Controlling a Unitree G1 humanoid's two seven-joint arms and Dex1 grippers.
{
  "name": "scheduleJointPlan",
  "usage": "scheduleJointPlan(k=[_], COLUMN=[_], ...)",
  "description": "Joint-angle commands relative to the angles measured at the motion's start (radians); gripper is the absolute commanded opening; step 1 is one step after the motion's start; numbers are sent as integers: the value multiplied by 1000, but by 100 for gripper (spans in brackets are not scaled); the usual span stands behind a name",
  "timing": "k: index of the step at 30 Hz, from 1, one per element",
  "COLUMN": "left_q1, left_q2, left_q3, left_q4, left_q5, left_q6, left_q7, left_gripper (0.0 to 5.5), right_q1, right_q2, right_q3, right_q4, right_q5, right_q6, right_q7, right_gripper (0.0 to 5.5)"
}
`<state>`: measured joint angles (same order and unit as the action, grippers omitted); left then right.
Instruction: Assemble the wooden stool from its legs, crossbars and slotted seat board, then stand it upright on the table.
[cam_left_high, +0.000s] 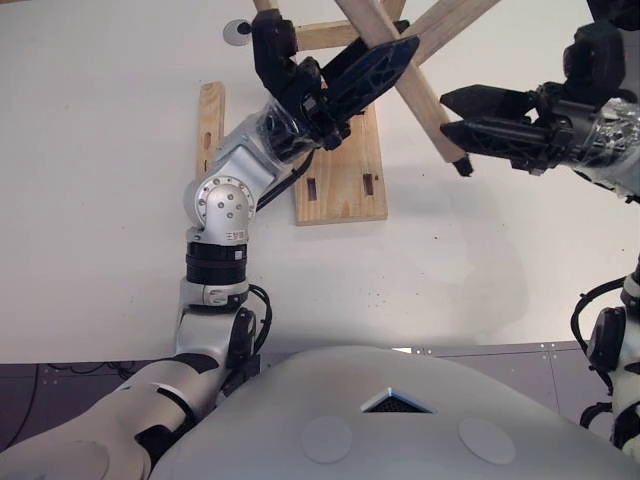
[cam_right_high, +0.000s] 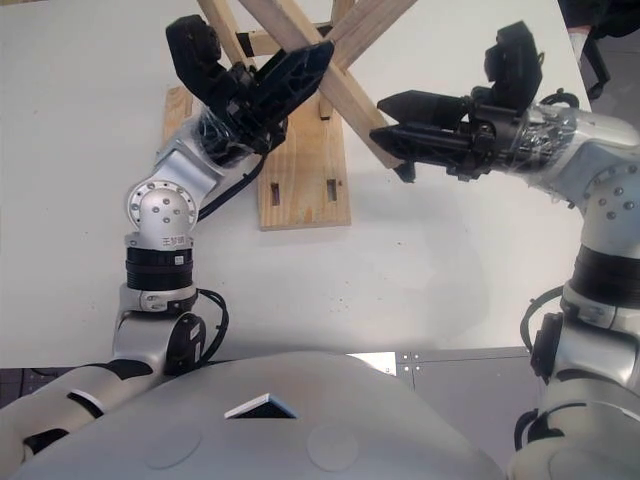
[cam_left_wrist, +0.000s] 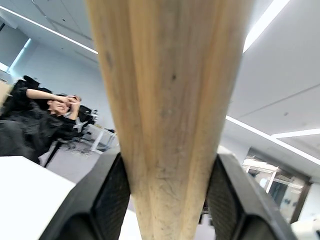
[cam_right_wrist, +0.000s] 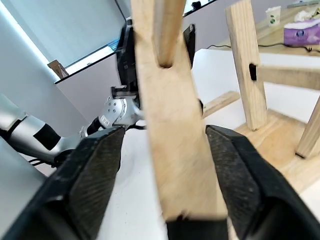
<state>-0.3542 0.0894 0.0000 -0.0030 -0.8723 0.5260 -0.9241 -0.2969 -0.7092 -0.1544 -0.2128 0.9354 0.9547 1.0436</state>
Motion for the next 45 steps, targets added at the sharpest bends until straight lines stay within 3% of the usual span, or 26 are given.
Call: scheduleJointPlan(k=[1, 7, 13, 22, 33, 45], left_q1=[-6, 44, 75, 90, 108, 142], left_q2=[115, 286, 364, 390, 464, 443], left_q3=[47, 102, 75, 52, 82, -3], left_q4=[33, 24, 70, 176, 55, 97], left_q5=[46, 105, 202, 302, 261, 333], left_q6=[-26, -88, -169, -271, -209, -307], left_q7=[-72, -210, -293, -344, -363, -372], left_gripper=[202, 202, 202, 201, 201, 201], right_q1=[77, 196, 248, 272, 285, 271], right_q2=[21, 30, 65, 74, 95, 97], right_q3=[-3, 4, 15, 22, 23, 51], right_q4=[-33, -7, 9, 12, 16, 44], right_q5=[-45, -127, -168, -174, -172, -193], right_q6=[-78, -177, -232, -241, -254, -280], right_q7=[-15, -20, -45, -59, -86, -89], right_gripper=[331, 331, 331, 331, 331, 331])
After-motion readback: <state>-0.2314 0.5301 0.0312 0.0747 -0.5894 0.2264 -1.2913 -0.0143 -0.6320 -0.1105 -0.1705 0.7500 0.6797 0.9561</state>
